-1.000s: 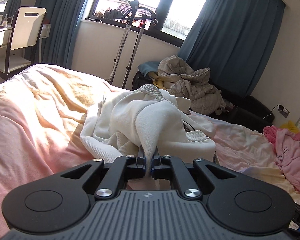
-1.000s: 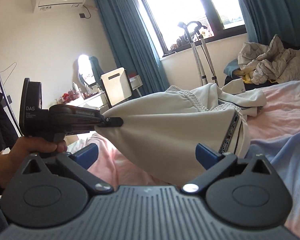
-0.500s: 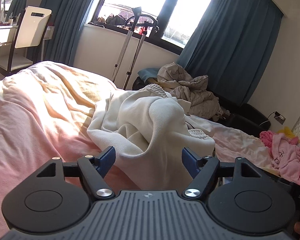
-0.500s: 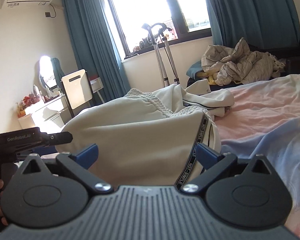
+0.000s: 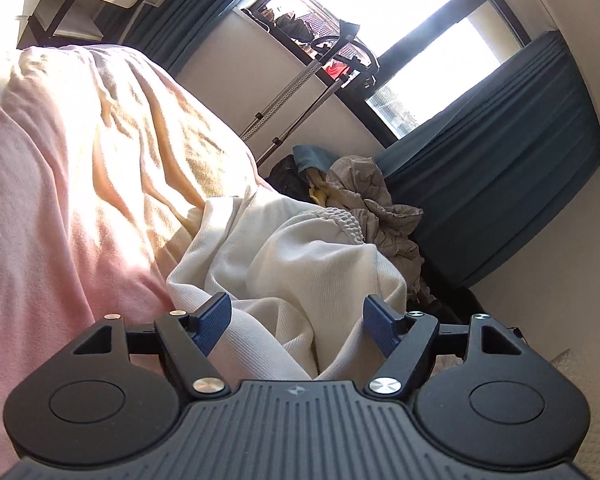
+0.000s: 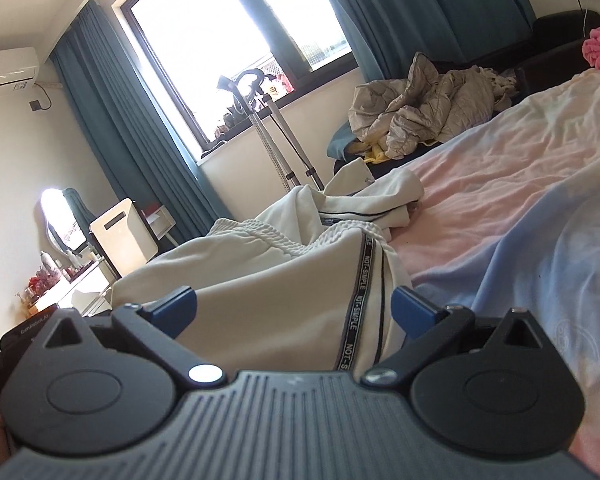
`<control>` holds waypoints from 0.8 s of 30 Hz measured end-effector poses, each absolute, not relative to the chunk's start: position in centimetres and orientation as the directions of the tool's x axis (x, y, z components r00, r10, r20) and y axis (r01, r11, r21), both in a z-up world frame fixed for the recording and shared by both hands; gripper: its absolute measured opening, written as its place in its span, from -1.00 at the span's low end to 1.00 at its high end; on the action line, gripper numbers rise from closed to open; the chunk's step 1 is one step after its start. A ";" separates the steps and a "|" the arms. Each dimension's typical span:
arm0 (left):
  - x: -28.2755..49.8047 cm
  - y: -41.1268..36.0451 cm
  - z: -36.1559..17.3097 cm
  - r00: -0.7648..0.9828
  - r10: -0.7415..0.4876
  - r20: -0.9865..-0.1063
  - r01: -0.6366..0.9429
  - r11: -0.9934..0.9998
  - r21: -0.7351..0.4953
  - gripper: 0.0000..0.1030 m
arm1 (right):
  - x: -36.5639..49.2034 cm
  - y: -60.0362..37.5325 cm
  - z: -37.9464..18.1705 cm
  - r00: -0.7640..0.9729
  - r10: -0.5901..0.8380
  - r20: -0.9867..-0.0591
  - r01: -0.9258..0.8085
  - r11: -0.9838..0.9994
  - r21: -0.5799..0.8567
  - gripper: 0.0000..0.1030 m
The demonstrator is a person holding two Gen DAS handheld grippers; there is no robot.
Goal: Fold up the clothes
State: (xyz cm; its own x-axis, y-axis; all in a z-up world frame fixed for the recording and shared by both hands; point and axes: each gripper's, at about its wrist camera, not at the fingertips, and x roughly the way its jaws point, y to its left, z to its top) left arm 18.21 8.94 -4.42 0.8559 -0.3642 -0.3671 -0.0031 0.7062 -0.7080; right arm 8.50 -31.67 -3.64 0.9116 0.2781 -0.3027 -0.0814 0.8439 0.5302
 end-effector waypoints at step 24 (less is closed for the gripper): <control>27.5 -2.8 -0.1 0.744 -0.249 -0.620 0.133 0.965 -0.228 -0.62 | 10.7 -32.8 -6.2 0.895 0.292 -0.338 -0.040 0.807 0.589 1.00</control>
State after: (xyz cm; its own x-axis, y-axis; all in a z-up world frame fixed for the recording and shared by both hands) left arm 27.45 -2.84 -0.12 0.7437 -0.2491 -0.6203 0.1326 0.9645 -0.2283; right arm 10.73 -32.82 -6.23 0.8946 0.2917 -0.3385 -0.0401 0.8068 0.5894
